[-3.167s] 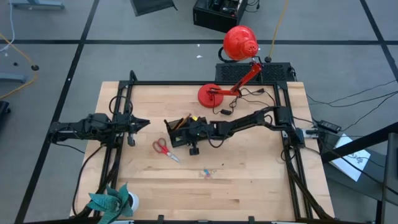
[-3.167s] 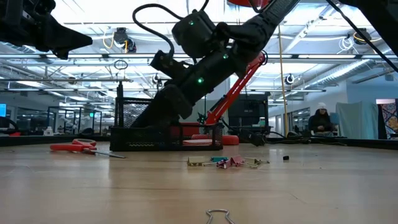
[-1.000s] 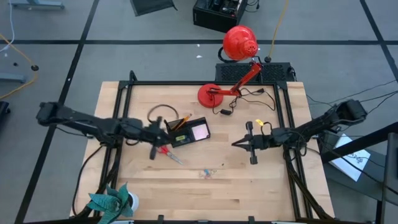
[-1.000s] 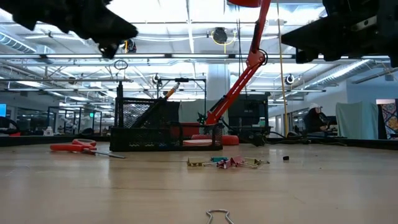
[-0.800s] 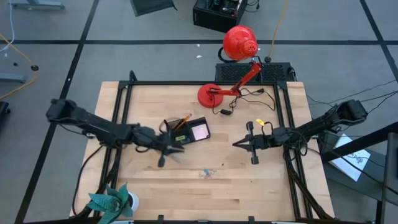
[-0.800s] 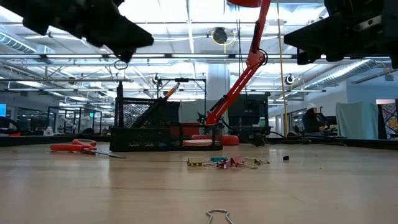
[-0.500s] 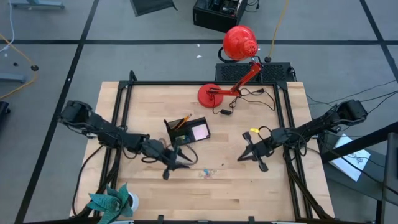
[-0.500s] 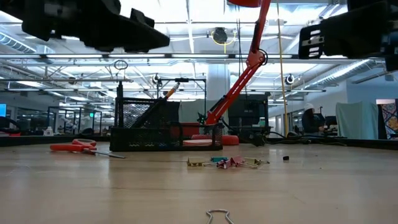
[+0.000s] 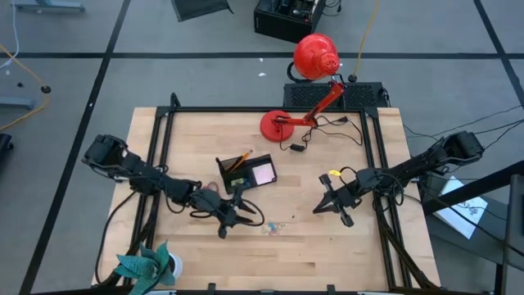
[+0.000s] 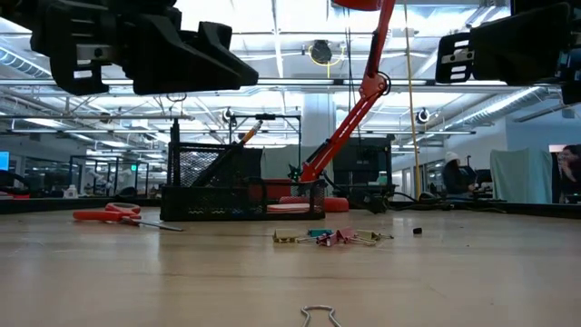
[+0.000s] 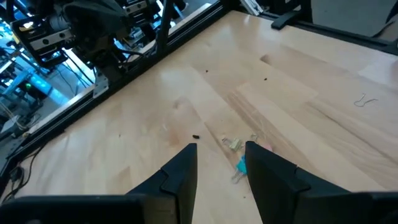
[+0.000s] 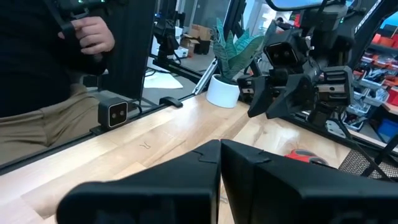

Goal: Pick and place office supplies into organizer
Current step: Put the light yellow binder clip into the mesh desk organizer

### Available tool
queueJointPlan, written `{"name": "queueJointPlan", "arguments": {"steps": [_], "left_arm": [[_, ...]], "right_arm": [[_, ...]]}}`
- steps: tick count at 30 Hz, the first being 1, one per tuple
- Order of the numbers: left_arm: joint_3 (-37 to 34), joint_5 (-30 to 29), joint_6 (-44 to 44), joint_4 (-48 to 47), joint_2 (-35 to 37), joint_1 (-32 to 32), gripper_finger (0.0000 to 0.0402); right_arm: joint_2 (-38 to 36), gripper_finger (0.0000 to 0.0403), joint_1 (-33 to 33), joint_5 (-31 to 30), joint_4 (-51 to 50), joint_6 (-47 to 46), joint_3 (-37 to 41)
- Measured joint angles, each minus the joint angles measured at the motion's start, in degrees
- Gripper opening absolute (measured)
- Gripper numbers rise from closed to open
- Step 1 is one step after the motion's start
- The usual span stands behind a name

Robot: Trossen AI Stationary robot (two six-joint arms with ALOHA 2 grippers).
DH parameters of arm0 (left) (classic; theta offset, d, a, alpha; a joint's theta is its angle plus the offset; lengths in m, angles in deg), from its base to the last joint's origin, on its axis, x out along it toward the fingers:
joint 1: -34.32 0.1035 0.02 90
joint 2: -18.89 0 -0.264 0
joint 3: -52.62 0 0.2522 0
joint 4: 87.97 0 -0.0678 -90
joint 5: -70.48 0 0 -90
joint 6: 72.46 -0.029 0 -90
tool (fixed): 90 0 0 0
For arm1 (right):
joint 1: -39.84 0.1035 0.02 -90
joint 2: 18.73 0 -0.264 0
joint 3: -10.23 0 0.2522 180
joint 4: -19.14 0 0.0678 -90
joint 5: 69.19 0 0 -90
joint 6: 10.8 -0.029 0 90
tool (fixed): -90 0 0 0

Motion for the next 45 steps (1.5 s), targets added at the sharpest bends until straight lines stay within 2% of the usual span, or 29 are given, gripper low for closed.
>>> {"name": "queueJointPlan", "arguments": {"steps": [3,10,17,22,24,28,33,35,38,42,45], "left_arm": [[0.0,-1.72,2.37,0.41,0.0,0.0,0.0141],[-0.02,-2.95,18.8,2.45,0.02,0.0,0.0141],[-0.06,-4.7,28.67,-1.5,-0.75,-1.68,0.0141],[2.32,-4.87,32.42,-1.83,-5.74,-3.15,0.0141],[5.67,-4.56,32.79,-2.71,-9.41,-3.64,0.0141],[12.77,-4.42,32.9,-12.36,-15.1,-4.11,0.0141],[20.87,-4.4,38.44,-25.8,-18.8,-2.74,0.0141],[22.88,-4.23,37.18,-29.12,-19.79,-2.52,0.0141],[24.56,-2.31,28.44,-31.88,-20.16,-2.78,0.0141],[26.49,5.87,17.3,-35.97,-19.58,-2.38,0.0141],[28.71,11.46,14.43,-36.43,-19.52,-1.09,0.0141]], "right_arm": [[0.0,0.0004,0.0,0.0,-0.01,-0.24,-0.02],[0.0,0.0004,-0.11,-0.11,-0.01,0.9,-0.02],[0.0,0.0004,-0.13,-3.55,-0.39,1.09,-0.01],[0.0,0.0004,-0.13,-4.69,-0.26,0.7,0.01],[0.01,0.0004,-0.13,-4.72,0.06,0.68,-0.02],[0.02,0.0004,-0.13,-4.79,1.53,0.49,-0.02],[0.02,0.0004,-0.13,-4.76,2.78,-2.06,-0.04],[0.02,0.0004,-0.09,-4.66,3.28,-2.36,-0.04],[0.02,0.0004,-0.02,-4.61,3.77,-2.52,-0.04],[0.02,0.0004,0.0,-4.59,3.8,-3.23,-0.04],[0.02,0.0004,0.0,-4.57,3.45,-3.22,-0.04]]}}
